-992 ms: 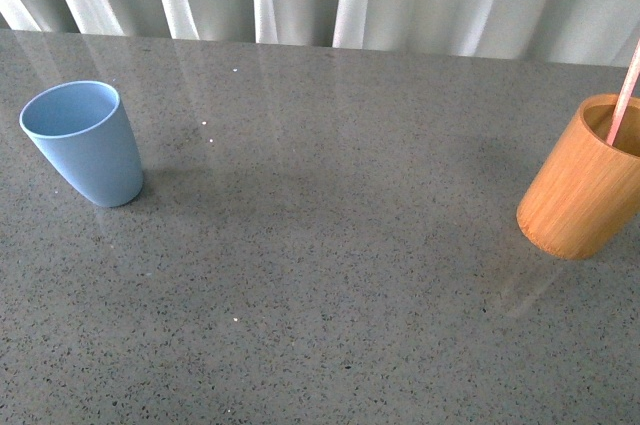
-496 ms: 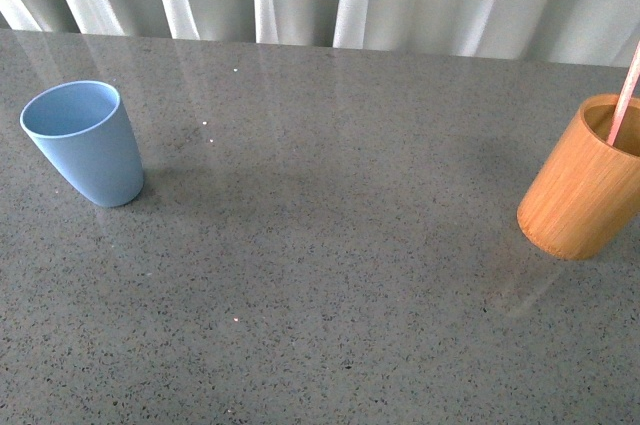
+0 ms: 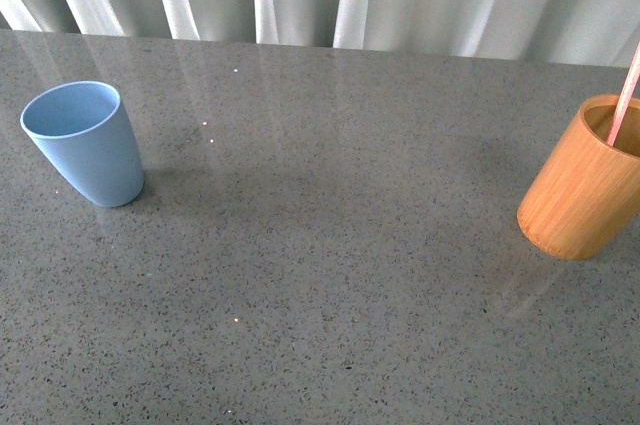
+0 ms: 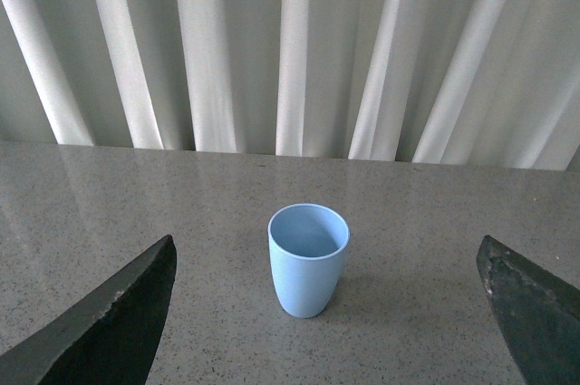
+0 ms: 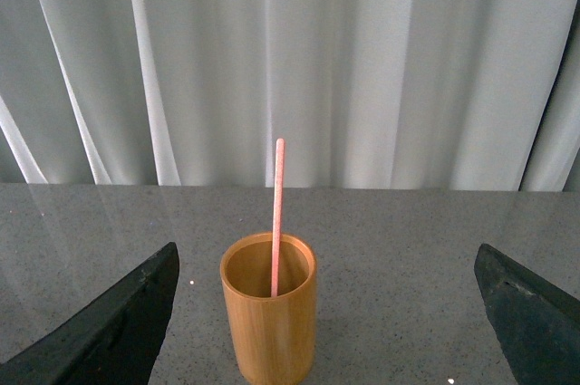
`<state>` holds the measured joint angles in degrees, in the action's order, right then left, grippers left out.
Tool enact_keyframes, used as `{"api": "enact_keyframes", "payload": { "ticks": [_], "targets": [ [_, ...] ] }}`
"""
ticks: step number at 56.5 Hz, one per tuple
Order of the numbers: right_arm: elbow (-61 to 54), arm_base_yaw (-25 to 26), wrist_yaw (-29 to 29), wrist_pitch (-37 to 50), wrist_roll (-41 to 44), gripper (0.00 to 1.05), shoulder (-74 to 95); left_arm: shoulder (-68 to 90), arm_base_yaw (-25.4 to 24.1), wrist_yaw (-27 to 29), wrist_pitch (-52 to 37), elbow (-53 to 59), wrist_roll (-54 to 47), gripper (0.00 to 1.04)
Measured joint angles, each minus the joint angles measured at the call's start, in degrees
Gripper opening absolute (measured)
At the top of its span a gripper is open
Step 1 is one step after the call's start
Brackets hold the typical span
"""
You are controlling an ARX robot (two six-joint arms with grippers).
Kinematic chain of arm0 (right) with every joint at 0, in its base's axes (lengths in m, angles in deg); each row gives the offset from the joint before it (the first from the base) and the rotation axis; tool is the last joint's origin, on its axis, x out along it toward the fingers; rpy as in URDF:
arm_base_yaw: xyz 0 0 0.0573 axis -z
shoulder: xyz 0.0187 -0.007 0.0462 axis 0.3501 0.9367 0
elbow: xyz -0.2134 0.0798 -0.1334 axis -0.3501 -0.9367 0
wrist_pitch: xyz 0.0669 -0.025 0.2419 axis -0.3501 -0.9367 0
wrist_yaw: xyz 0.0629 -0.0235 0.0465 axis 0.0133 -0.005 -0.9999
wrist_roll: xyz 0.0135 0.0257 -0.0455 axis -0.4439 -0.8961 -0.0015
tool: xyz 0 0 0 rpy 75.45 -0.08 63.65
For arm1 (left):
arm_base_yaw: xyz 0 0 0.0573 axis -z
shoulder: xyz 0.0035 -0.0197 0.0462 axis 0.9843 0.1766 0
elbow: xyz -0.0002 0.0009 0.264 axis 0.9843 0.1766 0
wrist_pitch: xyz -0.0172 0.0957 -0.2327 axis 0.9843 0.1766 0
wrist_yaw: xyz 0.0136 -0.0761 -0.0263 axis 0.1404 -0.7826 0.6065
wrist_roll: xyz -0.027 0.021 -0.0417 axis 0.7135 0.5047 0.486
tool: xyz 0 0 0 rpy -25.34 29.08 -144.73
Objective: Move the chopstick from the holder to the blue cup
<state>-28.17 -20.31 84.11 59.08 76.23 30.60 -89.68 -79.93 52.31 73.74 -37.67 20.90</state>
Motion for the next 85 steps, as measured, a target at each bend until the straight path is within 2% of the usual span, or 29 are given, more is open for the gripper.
{"api": "enact_keyframes", "payload": {
  "ticks": [17, 21, 25, 33, 40, 51, 70, 85],
  "targets": [
    [0.0, 0.0, 0.0, 0.0, 0.0, 0.95, 0.0, 0.2, 0.0, 0.2, 0.2, -0.1, 0.2, 0.98],
    [0.0, 0.0, 0.0, 0.0, 0.0, 0.95, 0.0, 8.4, 2.4, 6.8, 13.5, -5.7, 5.3, 0.98],
    [0.0, 0.0, 0.0, 0.0, 0.0, 0.95, 0.0, 20.3, 3.3, 8.7, 20.2, -10.6, 9.5, 0.98],
    [0.0, 0.0, 0.0, 0.0, 0.0, 0.95, 0.0, 40.4, 2.4, 6.9, 9.7, -14.4, 10.5, 0.98],
    [0.0, 0.0, 0.0, 0.0, 0.0, 0.95, 0.0, 62.0, -0.8, 5.5, -6.8, -21.6, 8.0, 0.98],
    [0.0, 0.0, 0.0, 0.0, 0.0, 0.95, 0.0, 83.6, -3.8, 4.5, -15.5, -30.5, 1.2, 0.98],
    [0.0, 0.0, 0.0, 0.0, 0.0, 0.95, 0.0, 92.0, -8.3, 2.8, -15.7, -38.2, -3.6, 0.98],
    [0.0, 0.0, 0.0, 0.0, 0.0, 0.95, 0.0, 93.6, -8.5, -0.4, -3.7, -46.1, -2.5, 0.98]
  ]
}}
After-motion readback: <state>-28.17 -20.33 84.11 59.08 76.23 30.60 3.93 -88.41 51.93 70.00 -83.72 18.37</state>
